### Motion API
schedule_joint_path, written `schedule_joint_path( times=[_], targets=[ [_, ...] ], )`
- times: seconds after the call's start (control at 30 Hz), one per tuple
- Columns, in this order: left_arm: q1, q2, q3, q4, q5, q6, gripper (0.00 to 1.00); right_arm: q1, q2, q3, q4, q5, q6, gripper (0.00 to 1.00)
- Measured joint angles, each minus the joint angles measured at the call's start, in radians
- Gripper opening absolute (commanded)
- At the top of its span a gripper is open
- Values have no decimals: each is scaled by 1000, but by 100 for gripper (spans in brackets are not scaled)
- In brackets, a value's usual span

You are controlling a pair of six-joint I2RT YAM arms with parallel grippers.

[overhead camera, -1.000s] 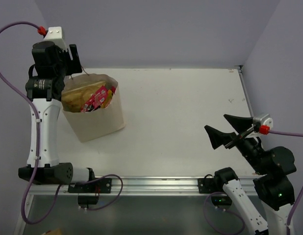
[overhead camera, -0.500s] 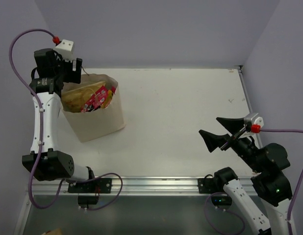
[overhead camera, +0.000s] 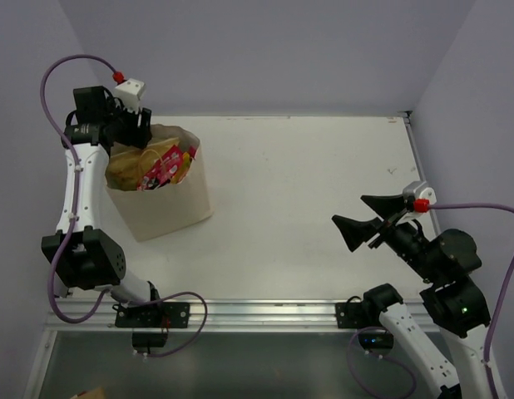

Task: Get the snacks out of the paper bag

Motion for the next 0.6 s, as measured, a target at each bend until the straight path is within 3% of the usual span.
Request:
schedule_joint_path(
  times=[0.03,0.17,0.27,0.6],
  targets=[
    [0,-2,0,-3,5,1,57,0,6,0,0,0,-1,99],
    [1,-31,-22,-10,23,-3,19,0,26,0,2,-5,-3,99],
    [1,-52,-31,-21,35,-16,0,0,34,0,4,-14,-3,99],
    [-61,-60,17,-80,-16,-224,0,1,147,72,8,-85,-4,99]
  ],
)
